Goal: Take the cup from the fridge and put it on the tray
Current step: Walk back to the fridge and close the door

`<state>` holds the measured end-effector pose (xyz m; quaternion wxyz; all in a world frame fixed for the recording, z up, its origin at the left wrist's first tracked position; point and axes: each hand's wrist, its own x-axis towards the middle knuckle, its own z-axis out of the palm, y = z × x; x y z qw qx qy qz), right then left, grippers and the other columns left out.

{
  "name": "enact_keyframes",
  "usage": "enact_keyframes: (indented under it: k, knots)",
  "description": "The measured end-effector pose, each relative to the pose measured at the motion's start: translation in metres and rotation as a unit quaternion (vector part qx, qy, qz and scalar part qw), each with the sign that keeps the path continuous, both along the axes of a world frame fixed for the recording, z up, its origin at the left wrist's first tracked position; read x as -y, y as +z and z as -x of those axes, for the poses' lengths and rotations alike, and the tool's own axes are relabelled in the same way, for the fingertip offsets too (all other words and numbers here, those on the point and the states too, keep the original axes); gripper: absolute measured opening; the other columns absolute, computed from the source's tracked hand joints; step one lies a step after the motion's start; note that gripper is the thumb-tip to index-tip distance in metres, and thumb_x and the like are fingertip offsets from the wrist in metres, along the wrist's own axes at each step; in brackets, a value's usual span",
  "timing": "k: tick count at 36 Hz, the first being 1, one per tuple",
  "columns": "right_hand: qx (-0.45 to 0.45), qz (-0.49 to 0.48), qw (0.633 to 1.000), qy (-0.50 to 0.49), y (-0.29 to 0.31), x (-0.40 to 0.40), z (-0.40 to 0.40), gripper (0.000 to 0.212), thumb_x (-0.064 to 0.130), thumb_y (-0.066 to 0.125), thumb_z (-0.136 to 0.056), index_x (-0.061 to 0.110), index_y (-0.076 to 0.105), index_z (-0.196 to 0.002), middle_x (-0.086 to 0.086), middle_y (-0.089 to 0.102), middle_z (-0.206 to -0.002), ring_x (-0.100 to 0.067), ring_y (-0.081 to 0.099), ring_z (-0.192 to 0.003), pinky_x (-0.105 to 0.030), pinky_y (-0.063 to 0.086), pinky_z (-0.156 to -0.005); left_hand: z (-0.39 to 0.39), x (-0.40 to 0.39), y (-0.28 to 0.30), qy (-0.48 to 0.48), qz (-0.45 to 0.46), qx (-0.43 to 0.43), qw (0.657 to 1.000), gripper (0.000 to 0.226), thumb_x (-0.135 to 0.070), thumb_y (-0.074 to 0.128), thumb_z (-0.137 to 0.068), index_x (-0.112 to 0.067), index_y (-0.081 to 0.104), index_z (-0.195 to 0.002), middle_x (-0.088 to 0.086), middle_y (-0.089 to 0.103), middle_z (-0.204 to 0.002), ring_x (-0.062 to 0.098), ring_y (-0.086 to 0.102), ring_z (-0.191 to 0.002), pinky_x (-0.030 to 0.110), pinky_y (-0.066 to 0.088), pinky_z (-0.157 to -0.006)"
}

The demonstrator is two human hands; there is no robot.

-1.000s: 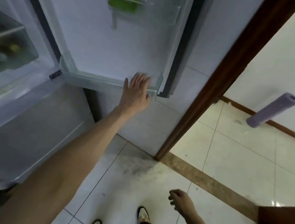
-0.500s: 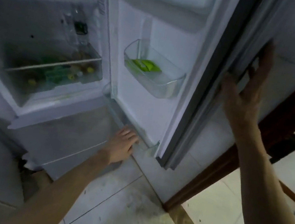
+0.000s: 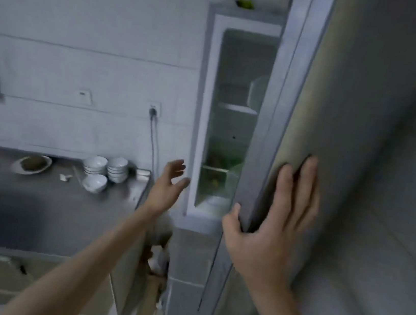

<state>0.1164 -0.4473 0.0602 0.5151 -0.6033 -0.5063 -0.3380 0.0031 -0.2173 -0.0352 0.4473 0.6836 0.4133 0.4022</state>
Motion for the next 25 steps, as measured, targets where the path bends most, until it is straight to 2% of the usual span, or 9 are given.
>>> enact_keyframes:
  k: [3,5,9,12,17,21,25]
  knots:
    - [0.011,-0.022,1.0,-0.016,-0.002,-0.066,0.019,0.096,0.014,0.071,-0.068,0.015,0.025,-0.151,-0.023,0.022,-0.159,-0.042,0.021,-0.149,-0.053,0.019,-0.123,0.017,-0.064,0.048,0.001,0.053,0.087,0.995,0.051,-0.031,0.061,-0.105,-0.02,0.046,-0.153,-0.002,0.056,-0.145,0.018,0.054,-0.136,0.044,0.043,-0.12]
    - [0.019,-0.026,0.999,-0.039,-0.002,-0.11,0.031,0.106,0.016,0.071,-0.065,0.023,0.018,-0.156,-0.022,0.022,-0.16,-0.042,0.02,-0.15,-0.057,0.021,-0.121,0.024,-0.103,0.075,-0.024,0.087,0.11,0.99,0.054,-0.046,0.054,-0.106,-0.027,0.044,-0.155,-0.01,0.052,-0.143,0.017,0.047,-0.144,0.045,0.043,-0.117]
    - [0.037,-0.008,0.994,-0.101,-0.002,-0.189,0.046,0.114,0.022,0.071,-0.063,0.028,0.009,-0.159,-0.019,0.021,-0.162,-0.044,0.023,-0.149,-0.056,0.02,-0.12,0.018,-0.163,0.109,-0.066,0.109,0.089,0.988,0.062,-0.06,0.047,-0.103,-0.032,0.04,-0.159,-0.005,0.041,-0.165,0.024,0.036,-0.155,0.048,0.043,-0.113]
    - [0.048,0.007,0.988,-0.145,-0.006,-0.239,0.052,0.111,0.024,0.069,-0.064,0.026,0.011,-0.159,-0.018,0.019,-0.163,-0.045,0.024,-0.148,-0.059,0.023,-0.116,0.0,-0.191,0.117,-0.113,0.138,0.08,0.981,0.069,-0.068,0.048,-0.099,-0.04,0.035,-0.16,-0.006,0.035,-0.17,0.026,0.033,-0.157,0.057,0.044,-0.112]
    - [0.064,0.018,0.977,-0.202,-0.004,-0.309,0.039,0.092,0.03,0.063,-0.075,0.023,0.023,-0.157,-0.018,0.021,-0.163,-0.045,0.025,-0.148,-0.06,0.026,-0.115,-0.028,-0.223,0.12,-0.189,0.187,0.09,0.96,0.067,-0.069,0.057,-0.094,-0.048,0.036,-0.154,-0.006,0.05,-0.153,0.024,0.049,-0.141,0.065,0.048,-0.109]
    - [0.057,0.04,0.972,-0.225,-0.001,-0.353,0.032,0.081,0.032,0.058,-0.081,0.022,0.029,-0.155,-0.018,0.023,-0.162,-0.045,0.026,-0.147,-0.059,0.027,-0.115,-0.026,-0.242,0.112,-0.208,0.226,0.132,0.943,0.067,-0.06,0.067,-0.093,-0.041,0.045,-0.154,-0.007,0.053,-0.152,0.024,0.05,-0.142,0.054,0.048,-0.115]
    - [0.04,0.042,0.969,-0.239,0.004,-0.387,0.03,0.075,0.033,0.06,-0.085,0.022,0.034,-0.154,-0.018,0.027,-0.16,-0.045,0.03,-0.146,-0.06,0.032,-0.113,-0.024,-0.257,0.112,-0.226,0.242,0.151,0.932,0.068,-0.052,0.07,-0.092,-0.036,0.048,-0.155,-0.005,0.054,-0.154,0.025,0.051,-0.144,0.057,0.045,-0.118]
